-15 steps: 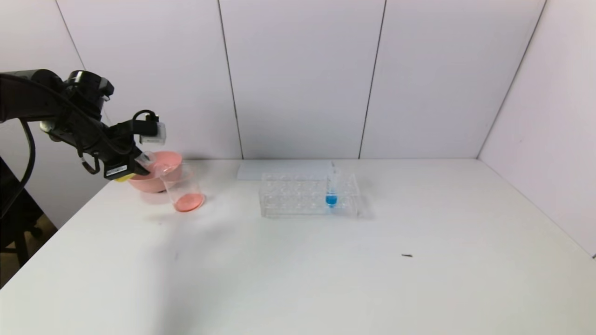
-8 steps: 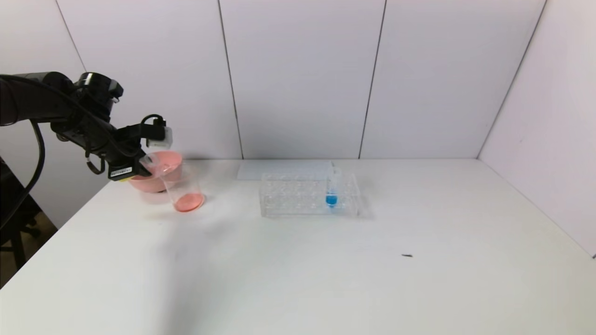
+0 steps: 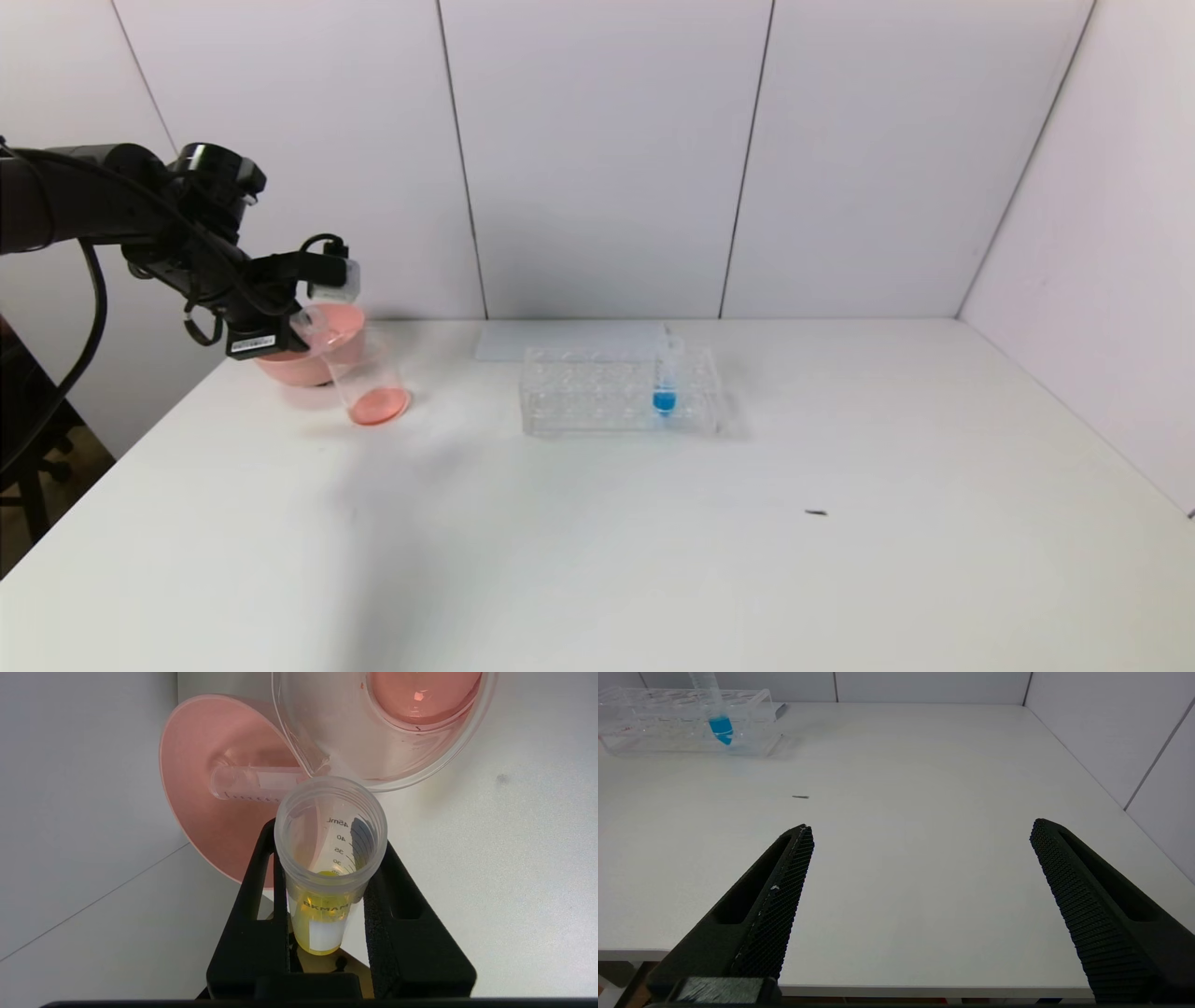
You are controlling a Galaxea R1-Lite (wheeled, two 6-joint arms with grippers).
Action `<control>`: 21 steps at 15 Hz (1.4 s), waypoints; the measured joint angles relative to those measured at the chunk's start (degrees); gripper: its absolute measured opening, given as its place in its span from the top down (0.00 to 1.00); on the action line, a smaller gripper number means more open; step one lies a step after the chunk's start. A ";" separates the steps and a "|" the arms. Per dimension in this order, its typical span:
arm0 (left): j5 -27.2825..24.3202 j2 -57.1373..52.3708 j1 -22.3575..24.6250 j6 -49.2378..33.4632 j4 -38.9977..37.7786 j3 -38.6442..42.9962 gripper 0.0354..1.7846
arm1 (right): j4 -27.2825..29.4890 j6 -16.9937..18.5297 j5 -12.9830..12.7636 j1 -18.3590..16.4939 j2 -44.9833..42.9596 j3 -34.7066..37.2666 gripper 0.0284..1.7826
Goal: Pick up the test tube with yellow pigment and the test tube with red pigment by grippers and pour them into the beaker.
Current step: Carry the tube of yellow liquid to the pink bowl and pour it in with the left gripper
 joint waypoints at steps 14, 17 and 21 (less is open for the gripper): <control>8.50 0.52 -2.77 2.17 -0.78 0.00 0.75 | 0.00 0.00 0.00 -0.02 0.00 0.00 0.05; 10.00 0.69 -3.17 2.26 -0.80 0.00 0.75 | 0.00 0.00 0.00 0.02 0.00 0.00 0.05; 11.92 0.85 -3.61 3.06 -0.76 0.00 0.75 | 0.00 0.00 0.00 0.00 0.00 0.00 0.05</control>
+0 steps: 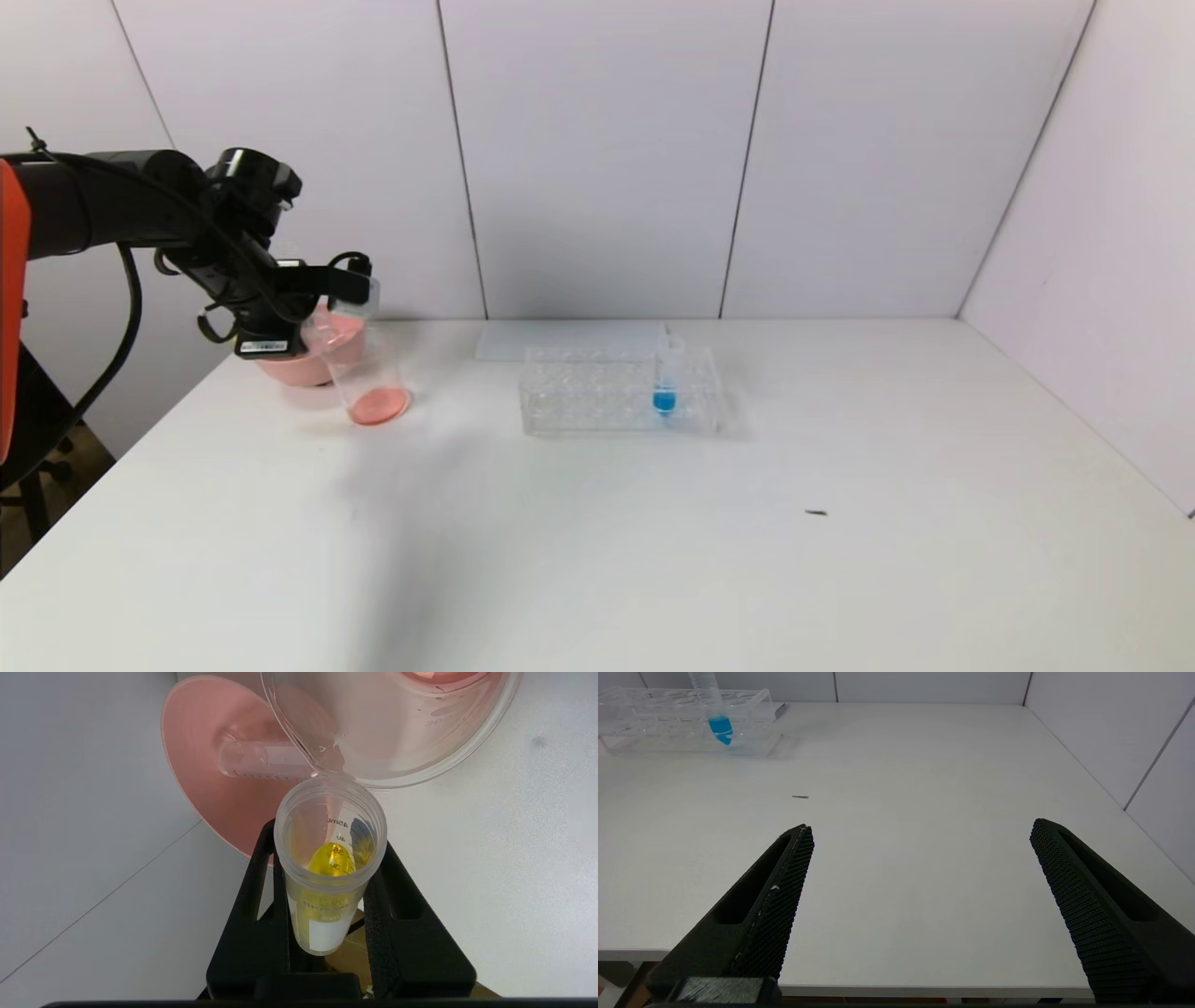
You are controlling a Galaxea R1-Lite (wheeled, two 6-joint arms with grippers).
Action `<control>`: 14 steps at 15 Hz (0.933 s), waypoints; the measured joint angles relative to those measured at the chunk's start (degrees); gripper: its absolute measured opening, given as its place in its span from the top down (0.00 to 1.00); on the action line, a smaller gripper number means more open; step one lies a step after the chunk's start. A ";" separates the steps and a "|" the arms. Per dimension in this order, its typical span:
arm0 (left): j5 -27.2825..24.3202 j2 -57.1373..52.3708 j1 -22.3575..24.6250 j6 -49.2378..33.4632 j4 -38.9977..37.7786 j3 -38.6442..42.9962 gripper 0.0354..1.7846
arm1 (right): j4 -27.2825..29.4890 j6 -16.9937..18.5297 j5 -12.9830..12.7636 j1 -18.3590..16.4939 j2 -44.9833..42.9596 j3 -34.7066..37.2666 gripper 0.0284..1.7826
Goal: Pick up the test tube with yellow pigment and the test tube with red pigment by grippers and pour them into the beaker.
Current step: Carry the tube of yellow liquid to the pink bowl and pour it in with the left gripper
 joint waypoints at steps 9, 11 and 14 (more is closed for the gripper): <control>4.24 0.00 -1.49 2.58 -0.07 0.00 0.75 | 0.00 0.00 0.00 0.02 0.00 0.00 0.05; 5.05 0.01 -1.71 2.83 -0.11 0.00 0.75 | 0.00 0.00 0.00 0.00 0.00 0.00 0.05; 5.42 0.06 -2.15 2.86 -0.51 0.00 0.75 | 0.00 0.00 0.02 -0.02 0.00 0.00 0.05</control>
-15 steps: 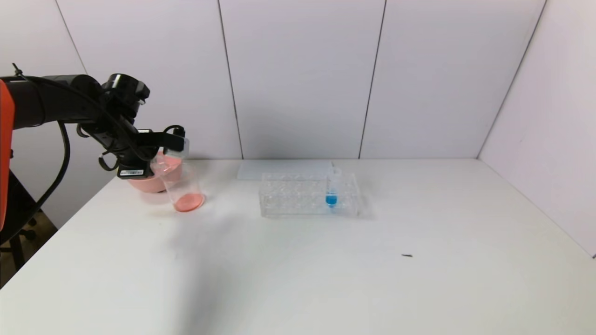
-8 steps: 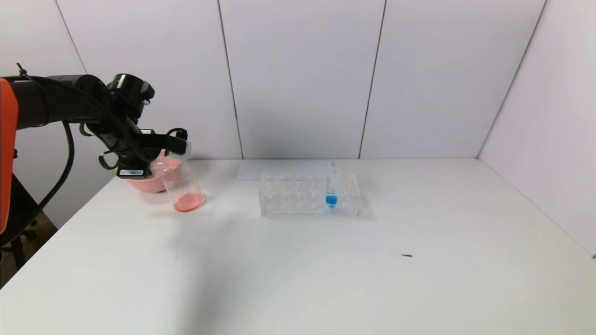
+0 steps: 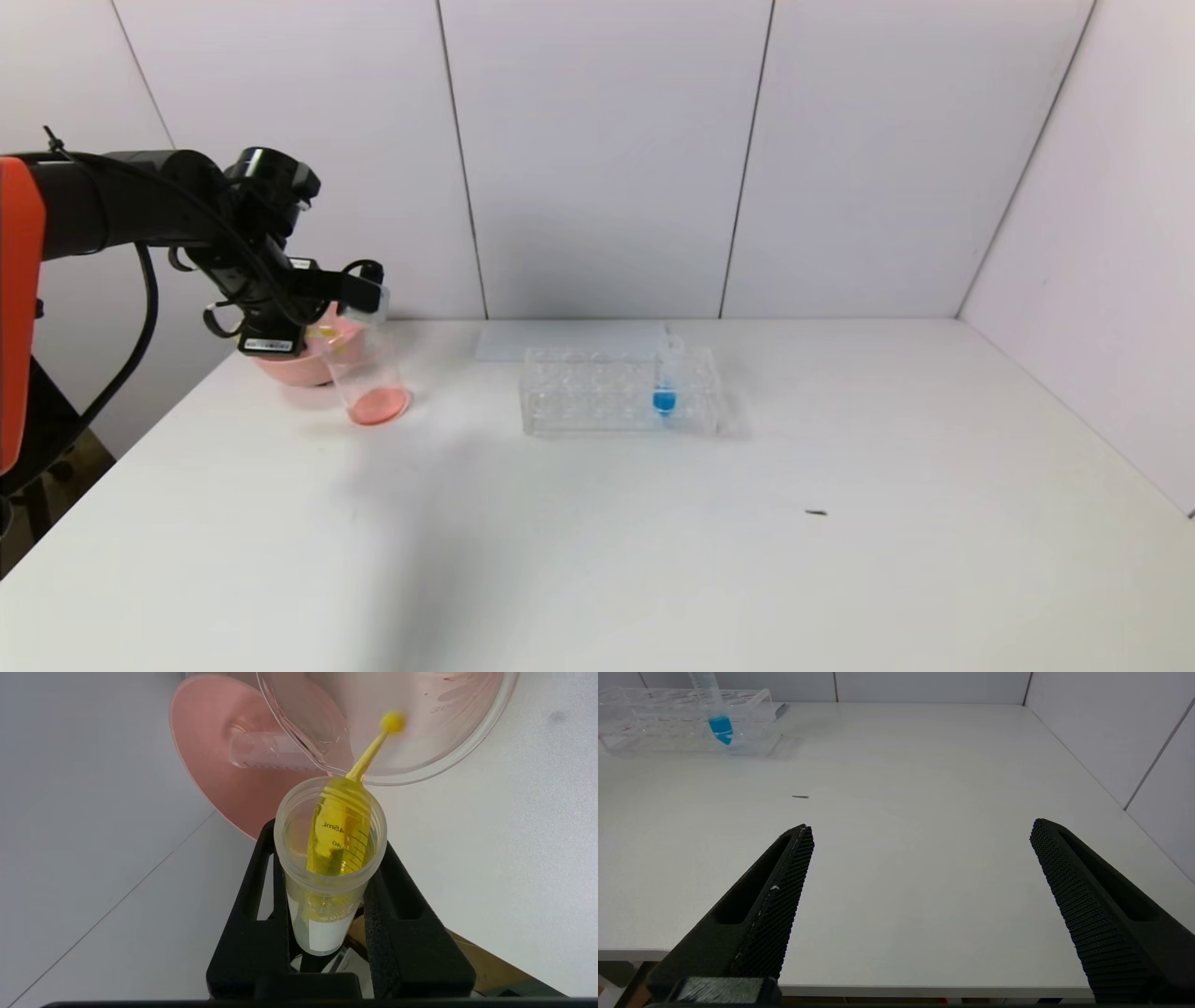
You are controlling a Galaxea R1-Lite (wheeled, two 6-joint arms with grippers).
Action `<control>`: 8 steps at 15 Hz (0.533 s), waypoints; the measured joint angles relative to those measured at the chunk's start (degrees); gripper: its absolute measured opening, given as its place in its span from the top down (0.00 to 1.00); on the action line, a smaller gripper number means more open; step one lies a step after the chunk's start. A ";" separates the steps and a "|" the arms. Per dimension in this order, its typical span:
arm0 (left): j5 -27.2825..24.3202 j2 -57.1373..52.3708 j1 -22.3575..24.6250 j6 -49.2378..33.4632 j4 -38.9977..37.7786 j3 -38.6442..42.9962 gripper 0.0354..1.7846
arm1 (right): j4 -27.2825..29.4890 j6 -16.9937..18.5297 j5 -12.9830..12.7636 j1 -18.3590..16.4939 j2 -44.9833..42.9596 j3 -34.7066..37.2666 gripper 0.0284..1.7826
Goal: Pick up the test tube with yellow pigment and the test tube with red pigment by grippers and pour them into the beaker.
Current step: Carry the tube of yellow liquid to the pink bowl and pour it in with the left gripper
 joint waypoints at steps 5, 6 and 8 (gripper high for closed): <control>1.71 0.61 -1.10 0.39 -1.66 0.00 0.75 | 0.00 0.00 -0.02 0.05 0.00 0.00 0.05; 2.01 0.79 -1.27 0.41 -1.79 0.00 0.75 | 0.00 0.00 -0.02 0.05 0.00 0.00 0.05; 2.46 1.07 -1.55 0.39 -1.82 0.00 0.75 | 0.00 0.00 0.00 0.02 0.00 0.00 0.05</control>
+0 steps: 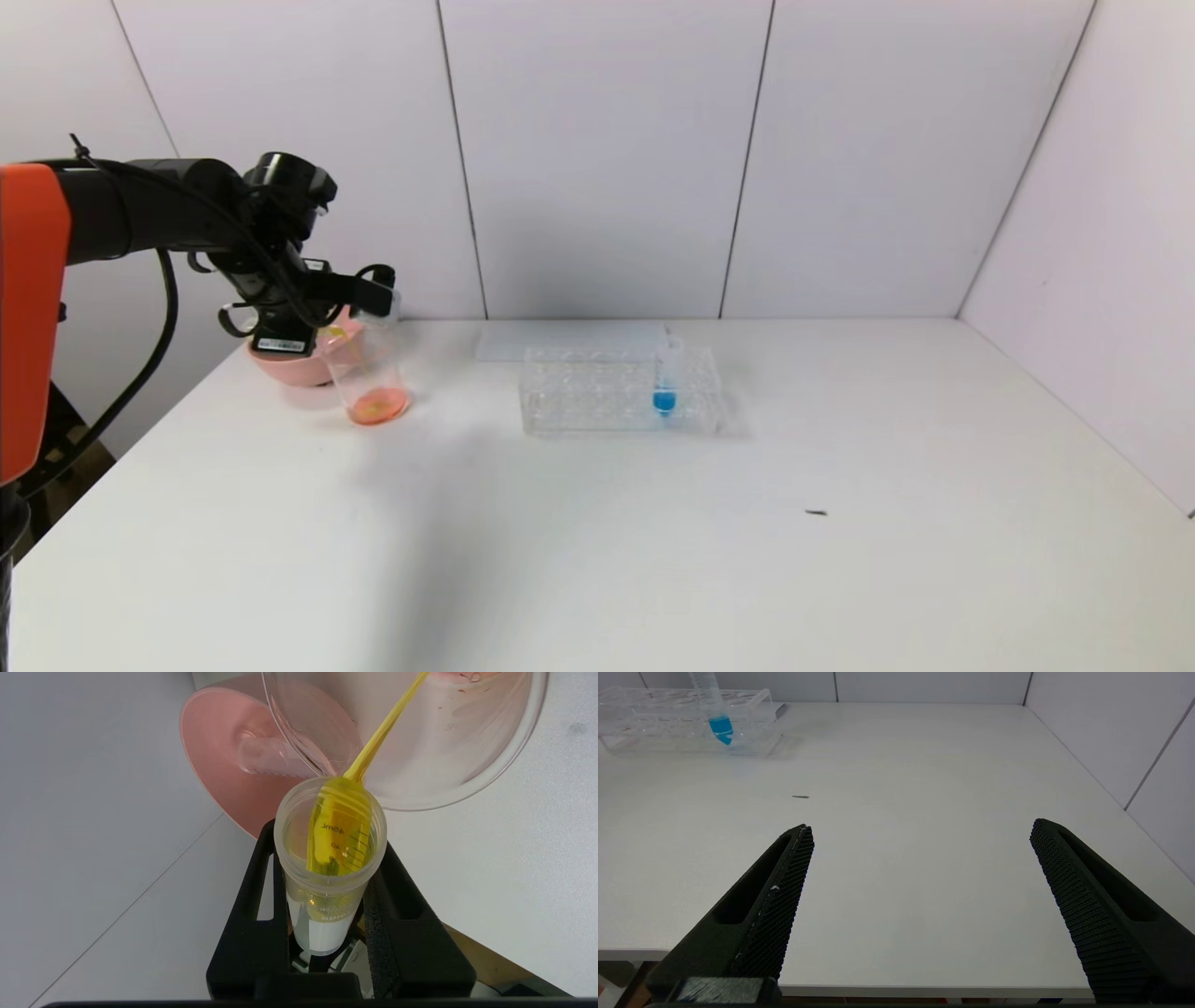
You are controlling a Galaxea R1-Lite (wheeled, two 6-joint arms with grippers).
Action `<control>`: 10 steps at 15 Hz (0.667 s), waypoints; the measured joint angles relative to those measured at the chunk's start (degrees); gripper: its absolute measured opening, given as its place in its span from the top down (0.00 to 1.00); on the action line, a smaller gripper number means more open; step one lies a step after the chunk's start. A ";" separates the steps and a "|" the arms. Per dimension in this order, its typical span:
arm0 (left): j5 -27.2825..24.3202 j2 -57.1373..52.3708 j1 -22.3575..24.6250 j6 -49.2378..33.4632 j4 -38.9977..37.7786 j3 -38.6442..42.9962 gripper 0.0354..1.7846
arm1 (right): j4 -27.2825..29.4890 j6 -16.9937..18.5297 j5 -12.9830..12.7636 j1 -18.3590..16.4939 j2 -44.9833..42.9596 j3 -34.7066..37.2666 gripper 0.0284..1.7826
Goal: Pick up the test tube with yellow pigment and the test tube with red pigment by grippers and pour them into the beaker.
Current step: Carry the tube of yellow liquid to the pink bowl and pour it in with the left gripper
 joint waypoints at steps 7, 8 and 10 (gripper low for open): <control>1.67 0.44 -0.68 0.02 0.02 0.00 0.75 | 0.00 0.00 -0.02 -0.02 0.00 0.00 0.05; 1.71 0.50 -0.71 0.05 -0.06 0.00 0.75 | 0.00 -0.02 -0.02 -0.02 0.00 0.00 0.05; 2.47 0.59 -0.74 0.10 -0.23 0.00 0.75 | 0.00 0.00 -0.02 0.02 0.00 0.00 0.05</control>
